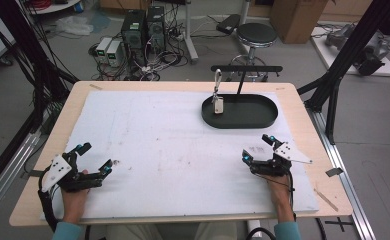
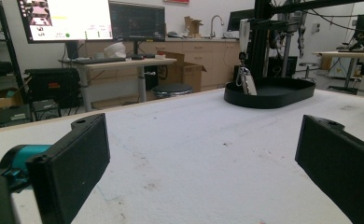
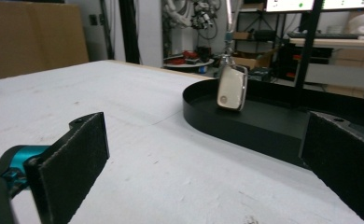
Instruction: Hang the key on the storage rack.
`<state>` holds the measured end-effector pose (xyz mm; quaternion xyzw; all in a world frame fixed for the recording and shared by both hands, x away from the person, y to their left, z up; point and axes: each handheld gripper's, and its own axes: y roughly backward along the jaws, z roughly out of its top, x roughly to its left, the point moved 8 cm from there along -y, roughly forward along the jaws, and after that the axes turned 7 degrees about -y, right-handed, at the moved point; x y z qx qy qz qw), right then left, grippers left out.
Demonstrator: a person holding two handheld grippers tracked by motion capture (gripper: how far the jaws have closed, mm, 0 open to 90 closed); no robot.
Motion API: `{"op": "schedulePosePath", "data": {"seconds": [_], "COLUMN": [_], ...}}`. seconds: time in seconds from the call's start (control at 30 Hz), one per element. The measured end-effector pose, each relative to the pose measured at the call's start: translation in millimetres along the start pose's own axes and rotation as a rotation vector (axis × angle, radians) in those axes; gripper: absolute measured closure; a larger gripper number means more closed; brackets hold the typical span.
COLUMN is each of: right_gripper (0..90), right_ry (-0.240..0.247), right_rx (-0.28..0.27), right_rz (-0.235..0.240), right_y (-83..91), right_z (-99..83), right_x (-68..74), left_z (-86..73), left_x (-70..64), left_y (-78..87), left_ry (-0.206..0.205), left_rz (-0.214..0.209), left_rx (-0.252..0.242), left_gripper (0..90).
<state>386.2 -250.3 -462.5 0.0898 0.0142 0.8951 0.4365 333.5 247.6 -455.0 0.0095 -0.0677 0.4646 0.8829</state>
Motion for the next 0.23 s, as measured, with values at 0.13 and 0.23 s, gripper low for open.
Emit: {"op": "schedulePosePath", "data": {"seconds": [0.13, 0.23], "right_gripper": [0.8, 0.8], "right_ry": [-0.020, 0.010], "right_rx": [-0.005, 0.008], "right_rz": [-0.014, -0.024], "right_y": [0.3, -0.2], "right_z": [0.1, -1.3], "right_x": [-1.8, 1.9], "left_z": [0.4, 0.3], "left_x": [-0.4, -0.4], "left_y": [0.2, 0.5], "left_ry": [-0.001, -0.004], "left_rz": [0.002, 0.001], "left_rx": [-0.006, -0.005], "left_gripper": [3.5, 3.4]}}
